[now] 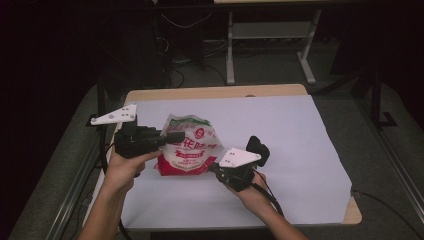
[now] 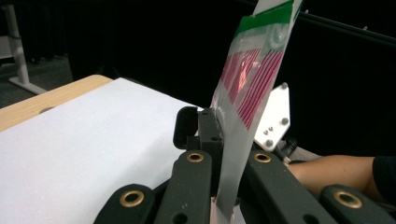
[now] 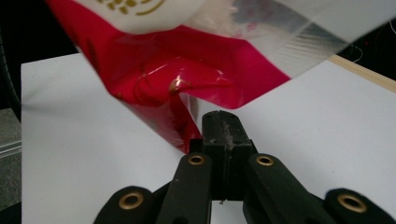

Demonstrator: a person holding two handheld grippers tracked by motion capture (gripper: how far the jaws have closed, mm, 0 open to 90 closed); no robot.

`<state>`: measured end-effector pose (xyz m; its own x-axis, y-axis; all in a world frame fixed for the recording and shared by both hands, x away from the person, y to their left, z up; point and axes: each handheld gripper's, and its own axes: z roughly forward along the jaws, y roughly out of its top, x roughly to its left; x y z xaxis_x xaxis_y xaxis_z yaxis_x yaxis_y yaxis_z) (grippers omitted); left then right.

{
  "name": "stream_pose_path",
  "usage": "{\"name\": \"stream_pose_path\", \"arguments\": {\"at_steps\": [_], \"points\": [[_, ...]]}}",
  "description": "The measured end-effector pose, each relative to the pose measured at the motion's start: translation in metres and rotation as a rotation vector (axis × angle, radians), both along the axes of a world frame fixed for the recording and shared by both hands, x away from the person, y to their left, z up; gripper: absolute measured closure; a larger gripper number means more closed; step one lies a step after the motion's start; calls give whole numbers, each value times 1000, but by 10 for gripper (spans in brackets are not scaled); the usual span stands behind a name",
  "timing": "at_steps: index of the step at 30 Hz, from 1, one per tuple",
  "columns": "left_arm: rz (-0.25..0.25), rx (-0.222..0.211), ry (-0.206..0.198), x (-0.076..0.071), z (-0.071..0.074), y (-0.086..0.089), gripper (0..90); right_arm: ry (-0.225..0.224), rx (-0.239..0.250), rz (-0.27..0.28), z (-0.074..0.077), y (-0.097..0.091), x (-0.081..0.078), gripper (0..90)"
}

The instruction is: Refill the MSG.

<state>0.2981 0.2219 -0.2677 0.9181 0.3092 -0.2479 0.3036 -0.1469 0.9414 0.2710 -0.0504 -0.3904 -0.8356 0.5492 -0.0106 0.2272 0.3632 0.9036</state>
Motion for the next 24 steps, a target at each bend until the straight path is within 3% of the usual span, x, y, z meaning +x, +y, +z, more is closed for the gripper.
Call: {"name": "stream_pose_path", "arguments": {"at_steps": [8,17,24], "points": [[-3,7,0,-2,5,-7,900,-34,-14,-3,-3,8,-7,900],[-3,33,10,-1,6,-19,900,-31,-21,25,-7,20,-14,900],[1,45,42,2,3,-26,900,-28,-21,54,-15,29,-18,900]]}}
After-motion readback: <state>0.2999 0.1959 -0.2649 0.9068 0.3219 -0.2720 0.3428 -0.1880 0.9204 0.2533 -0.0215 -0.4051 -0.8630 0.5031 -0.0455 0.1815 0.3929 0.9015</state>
